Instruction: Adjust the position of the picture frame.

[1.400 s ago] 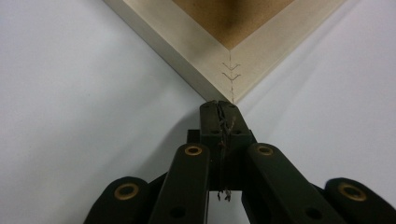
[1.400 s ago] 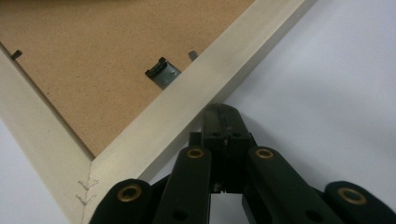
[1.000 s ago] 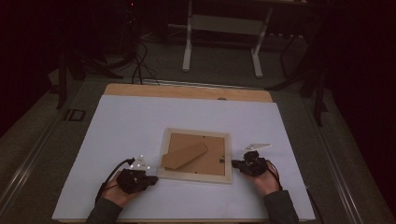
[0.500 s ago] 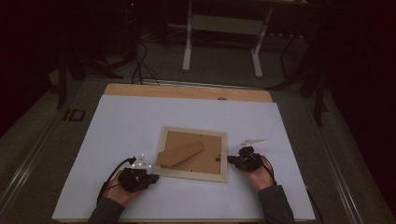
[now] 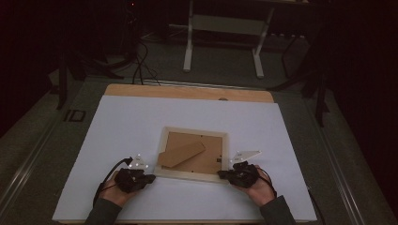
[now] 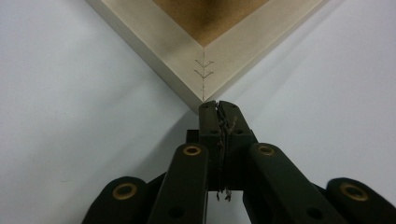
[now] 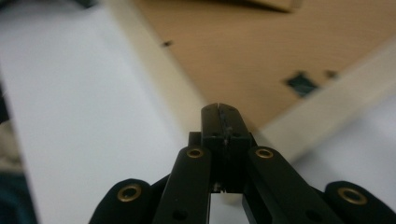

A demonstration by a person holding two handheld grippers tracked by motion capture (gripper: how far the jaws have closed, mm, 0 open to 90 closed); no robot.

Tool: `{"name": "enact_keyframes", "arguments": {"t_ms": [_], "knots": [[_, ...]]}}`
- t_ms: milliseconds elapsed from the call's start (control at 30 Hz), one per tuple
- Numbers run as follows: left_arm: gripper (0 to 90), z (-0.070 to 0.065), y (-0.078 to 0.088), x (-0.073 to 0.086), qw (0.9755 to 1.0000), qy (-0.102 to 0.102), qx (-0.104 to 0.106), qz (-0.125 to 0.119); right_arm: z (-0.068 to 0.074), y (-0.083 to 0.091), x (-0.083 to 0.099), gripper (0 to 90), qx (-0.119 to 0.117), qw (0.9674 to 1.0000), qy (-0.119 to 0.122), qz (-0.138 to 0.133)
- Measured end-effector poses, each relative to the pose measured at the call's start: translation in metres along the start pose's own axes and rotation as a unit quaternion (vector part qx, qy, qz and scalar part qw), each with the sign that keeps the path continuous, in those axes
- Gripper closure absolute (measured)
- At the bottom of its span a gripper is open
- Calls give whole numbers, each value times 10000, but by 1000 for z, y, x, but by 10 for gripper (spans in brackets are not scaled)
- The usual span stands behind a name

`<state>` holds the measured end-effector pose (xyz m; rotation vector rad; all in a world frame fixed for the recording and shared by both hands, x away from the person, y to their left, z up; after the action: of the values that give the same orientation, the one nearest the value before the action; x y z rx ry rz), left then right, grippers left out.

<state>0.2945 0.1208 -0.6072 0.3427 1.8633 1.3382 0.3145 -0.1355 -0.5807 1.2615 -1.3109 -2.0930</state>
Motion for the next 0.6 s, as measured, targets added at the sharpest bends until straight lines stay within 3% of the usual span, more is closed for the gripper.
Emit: {"name": "enact_keyframes", "arguments": {"t_ms": [100, 200, 267, 600], "knots": [[897, 0, 0, 0, 10000, 2, 16, -3, 13, -6, 2, 900, -124, 9992, 337, 179], [897, 0, -1, -1, 10000, -3, 7, -4, 16, -14, 6, 900, -61, 9980, 495, 395], [897, 0, -1, -1, 10000, 1, 6, -8, 15, -17, 8, 900, 10, 9975, 506, 498], [897, -2, -4, -6, 10000, 13, 17, -35, 11, -18, 6, 900, 69, 9981, 456, 407]]}}
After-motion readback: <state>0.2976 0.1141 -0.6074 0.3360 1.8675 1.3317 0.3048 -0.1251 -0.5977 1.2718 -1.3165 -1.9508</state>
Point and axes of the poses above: each handheld gripper's, and its own axes: y roughly backward along the jaws, x roughly out of its underside, z roughly to its left, the point moved 10 cm from there along -y, roughly forward along the jaws, and after that the axes turned 13 degrees about z, right-handed, at the moved point
